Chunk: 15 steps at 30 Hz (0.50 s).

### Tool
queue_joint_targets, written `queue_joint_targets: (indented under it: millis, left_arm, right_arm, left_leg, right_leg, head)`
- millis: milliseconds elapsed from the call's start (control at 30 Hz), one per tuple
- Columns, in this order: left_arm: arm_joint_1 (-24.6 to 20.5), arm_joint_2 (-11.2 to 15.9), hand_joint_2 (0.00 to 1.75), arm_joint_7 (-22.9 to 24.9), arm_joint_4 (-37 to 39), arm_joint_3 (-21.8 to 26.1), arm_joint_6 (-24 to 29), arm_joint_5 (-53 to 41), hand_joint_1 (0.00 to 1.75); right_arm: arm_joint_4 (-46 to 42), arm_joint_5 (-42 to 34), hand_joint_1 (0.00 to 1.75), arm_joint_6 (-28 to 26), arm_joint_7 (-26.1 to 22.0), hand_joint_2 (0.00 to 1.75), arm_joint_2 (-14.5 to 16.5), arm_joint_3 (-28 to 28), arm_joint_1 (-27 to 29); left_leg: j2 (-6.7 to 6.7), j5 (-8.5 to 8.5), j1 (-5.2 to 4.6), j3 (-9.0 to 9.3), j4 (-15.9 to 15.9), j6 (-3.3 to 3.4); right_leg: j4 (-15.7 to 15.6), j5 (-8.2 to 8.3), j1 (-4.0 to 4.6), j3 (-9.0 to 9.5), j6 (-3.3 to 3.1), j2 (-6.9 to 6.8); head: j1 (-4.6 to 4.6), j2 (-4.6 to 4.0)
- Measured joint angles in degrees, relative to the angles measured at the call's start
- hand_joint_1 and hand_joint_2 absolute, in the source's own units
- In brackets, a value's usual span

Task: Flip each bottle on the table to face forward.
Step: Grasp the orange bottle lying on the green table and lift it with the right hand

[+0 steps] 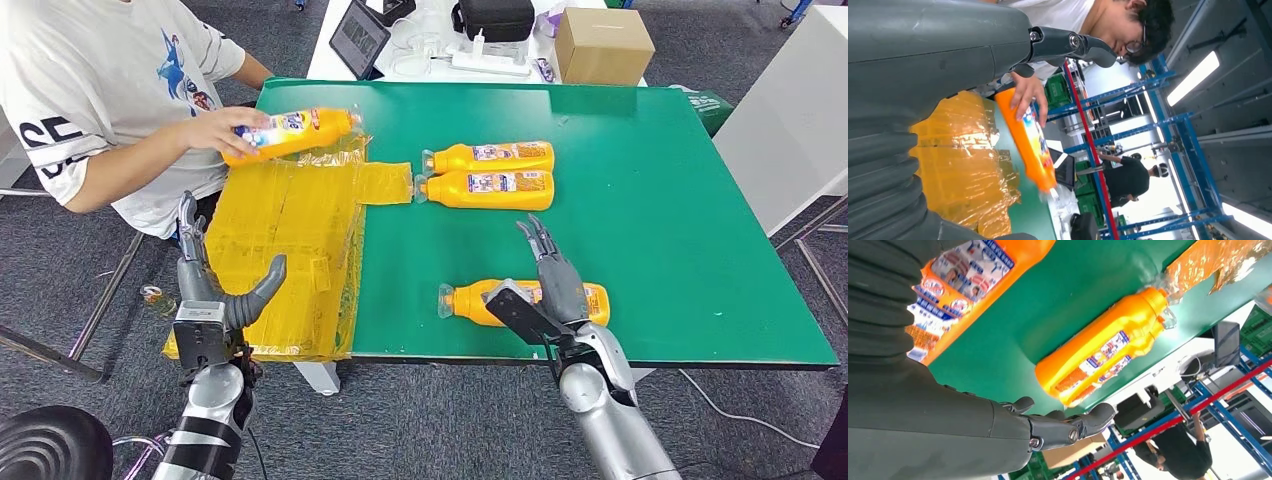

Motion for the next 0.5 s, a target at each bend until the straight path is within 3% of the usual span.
queue_joint_targets:
  millis: [267, 500]
  left_arm:
    - [0.8, -0.3, 1.75, 0.5, -0.6, 0.0, -1.5, 0.8, 0.0]
    - [3.5, -1.0, 1.75, 1.3, -0.4, 0.1, -7.1, 3.2, 0.0]
  right_arm:
    - [-1.1, 1.0, 0.0, 0.6, 1.1, 1.75, -1.7, 0.1, 0.1]
    - [-2.1, -0.9, 0.0, 9.6, 4.0, 1.75, -6.6, 0.2, 1.6]
  left_leg:
    - [0.0, 0.0, 0.01, 0.0, 0.0, 0.0]
    - [-0.02, -0.03, -0.02, -0.13, 0.0, 0.03]
  right_leg:
    - [0.0, 0.0, 0.01, 0.0, 0.0, -0.01]
    - [0.0, 0.0, -0.02, -0.1, 0.01, -0.02]
  head:
    - [-0.01, 0.0]
    - [-0.01, 0.0]
